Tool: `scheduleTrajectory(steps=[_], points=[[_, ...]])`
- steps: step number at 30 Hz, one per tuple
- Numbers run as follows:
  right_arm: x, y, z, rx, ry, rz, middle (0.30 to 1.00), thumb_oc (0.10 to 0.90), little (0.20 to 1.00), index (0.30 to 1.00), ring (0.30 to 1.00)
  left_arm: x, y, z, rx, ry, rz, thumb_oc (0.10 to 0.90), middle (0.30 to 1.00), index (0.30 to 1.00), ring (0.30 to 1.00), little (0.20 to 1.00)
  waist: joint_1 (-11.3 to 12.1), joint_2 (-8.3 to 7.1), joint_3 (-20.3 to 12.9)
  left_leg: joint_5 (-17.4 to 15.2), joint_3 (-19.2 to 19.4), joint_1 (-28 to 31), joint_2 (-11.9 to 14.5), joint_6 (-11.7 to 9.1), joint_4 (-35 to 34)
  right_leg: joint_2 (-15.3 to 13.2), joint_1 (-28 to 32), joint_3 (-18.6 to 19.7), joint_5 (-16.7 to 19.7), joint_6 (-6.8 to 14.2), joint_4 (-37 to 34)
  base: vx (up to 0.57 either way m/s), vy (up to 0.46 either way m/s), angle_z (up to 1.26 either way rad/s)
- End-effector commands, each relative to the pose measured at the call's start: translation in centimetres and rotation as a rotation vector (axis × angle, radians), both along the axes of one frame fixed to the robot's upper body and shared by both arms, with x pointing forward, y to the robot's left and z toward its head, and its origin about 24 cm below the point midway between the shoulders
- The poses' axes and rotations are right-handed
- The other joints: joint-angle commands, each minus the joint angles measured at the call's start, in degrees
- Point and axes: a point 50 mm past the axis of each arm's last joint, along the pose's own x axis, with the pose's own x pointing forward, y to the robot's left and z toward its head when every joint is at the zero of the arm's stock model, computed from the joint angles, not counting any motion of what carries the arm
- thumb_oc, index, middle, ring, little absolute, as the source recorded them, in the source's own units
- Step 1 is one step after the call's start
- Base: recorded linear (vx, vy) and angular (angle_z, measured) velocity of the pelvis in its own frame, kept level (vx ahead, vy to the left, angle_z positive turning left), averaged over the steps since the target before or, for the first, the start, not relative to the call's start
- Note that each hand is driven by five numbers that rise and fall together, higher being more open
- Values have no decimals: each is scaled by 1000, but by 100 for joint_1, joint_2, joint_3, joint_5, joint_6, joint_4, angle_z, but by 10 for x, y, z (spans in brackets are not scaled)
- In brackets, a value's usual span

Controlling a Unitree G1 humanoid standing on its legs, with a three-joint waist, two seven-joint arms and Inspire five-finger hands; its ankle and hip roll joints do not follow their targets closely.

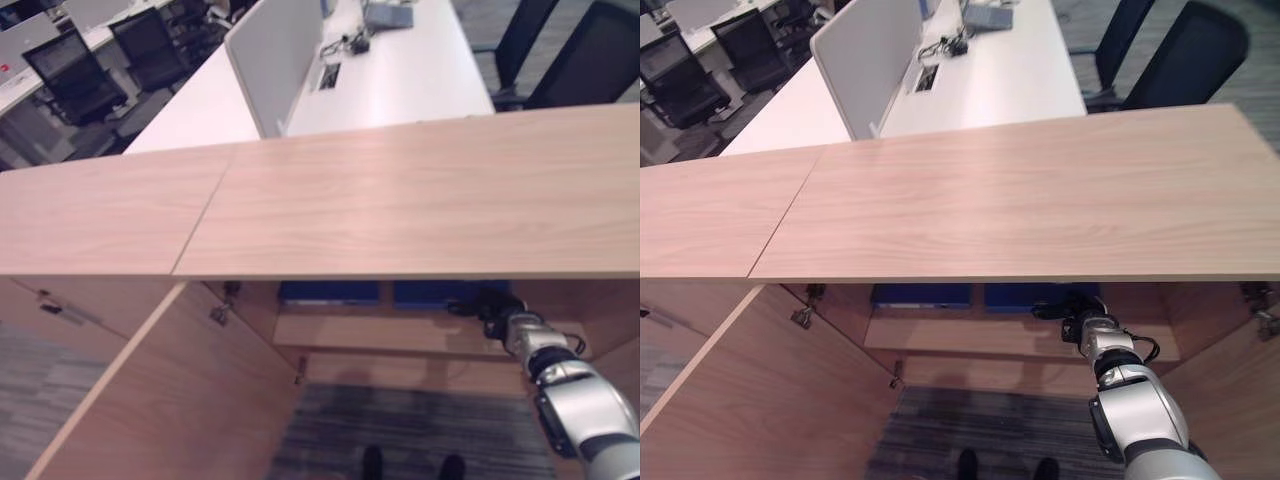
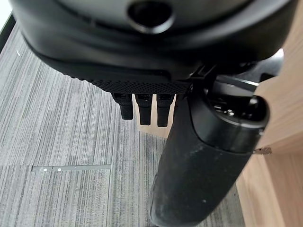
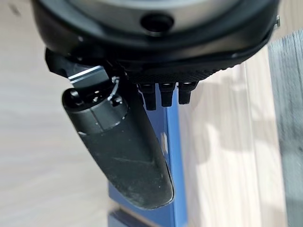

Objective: Put the empty folder in the office cabinet

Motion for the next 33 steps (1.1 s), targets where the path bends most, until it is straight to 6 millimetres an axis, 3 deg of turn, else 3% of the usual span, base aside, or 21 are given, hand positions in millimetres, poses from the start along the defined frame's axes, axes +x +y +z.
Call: scheduleTrajectory(steps=[1, 5, 12, 17, 19, 20, 22, 24, 26, 29, 30, 33], points=[[20, 4, 30, -69, -144, 55, 900, 800, 900, 900, 900, -14, 31, 7, 118, 51, 15, 800, 900, 900, 900, 900, 114, -315, -295, -824, -7, 286, -156, 63, -38, -334, 20, -414, -27, 479, -83, 1, -11, -34], [15, 6, 20, -83, -98, 69, 900, 800, 900, 900, 900, -15, 31, 6, 111, 51, 17, 800, 900, 900, 900, 900, 104, -472, -353, -878, 45, 387, -113, 63, -38, -289, 83, -369, -10, 483, -105, -3, -21, -19], [4, 2, 2, -175, 70, 147, 900, 800, 900, 900, 900, -11, 34, 7, 112, 56, -13, 800, 900, 900, 900, 900, 131, -610, -413, -902, 54, 438, -100, 66, -38, -300, 106, -362, 10, 485, -84, -2, -3, -1], [7, 15, -1, -450, 302, 486, 900, 800, 900, 900, 900, -2, 37, 9, 105, 59, -97, 800, 900, 900, 900, 900, 239, -728, -425, -879, 23, 461, -100, 79, -38, -312, 101, -405, 36, 486, -40, -46, 2, 3], [5, 21, -6, -476, 334, 541, 900, 800, 900, 900, 900, -1, 37, 9, 103, 65, -111, 800, 900, 900, 900, 900, 238, -739, -428, -876, 10, 469, -98, 81, -38, -315, 107, -410, 37, 484, -27, -20, 19, 0], [-3, 33, -22, -531, 404, 656, 900, 800, 900, 900, 900, 2, 35, 9, 99, 79, -137, 800, 900, 900, 900, 900, 226, -774, -420, -871, -7, 499, -90, 89, -38, -315, 123, -416, 39, 489, 10, -32, 30, 0], [-7, 37, -28, -531, 415, 679, 900, 800, 900, 900, 900, 2, 34, 8, 97, 89, -146, 800, 900, 900, 900, 900, 209, -792, -425, -874, -9, 515, -83, 94, -38, -312, 132, -415, 38, 489, 21, -19, 18, 0], [-25, 52, -53, -504, 459, 743, 900, 800, 900, 900, 900, 6, 34, 8, 99, 100, -152, 800, 900, 900, 900, 900, 151, -831, -411, -874, 2, 542, -72, 107, -38, -301, 131, -377, 46, 487, 46, -45, 56, 0], [-57, 65, -84, -398, 500, 773, 900, 800, 900, 900, 900, 5, 33, 7, 92, 120, -156, 800, 900, 900, 900, 900, 7, -888, -373, -896, 59, 586, -63, 133, -38, -263, 111, -286, 76, 492, 54, -46, 77, -3], [-87, 75, -107, -222, 481, 701, 900, 800, 900, 900, 900, 1, 33, 7, 83, 132, -147, 800, 900, 900, 900, 900, -189, -984, -276, -904, 173, 601, -30, 147, -38, -207, 53, -164, 117, 499, 79, -32, 33, -23], [-87, 75, -107, -221, 481, 701, 900, 800, 900, 900, 900, 1, 33, 7, 83, 133, -147, 800, 900, 900, 900, 900, -185, -985, -279, -905, 176, 601, -30, 147, -38, -207, 51, -160, 117, 499, 80, -38, 17, -33], [-117, 77, -125, -7, 434, 494, 900, 800, 900, 900, 900, -3, 37, 7, 99, 165, -159, 800, 900, 900, 900, 900, -473, -1069, -139, -930, 397, 622, 51, 158, -38, -155, -111, -45, 205, 537, 202, -45, 15, -44]])
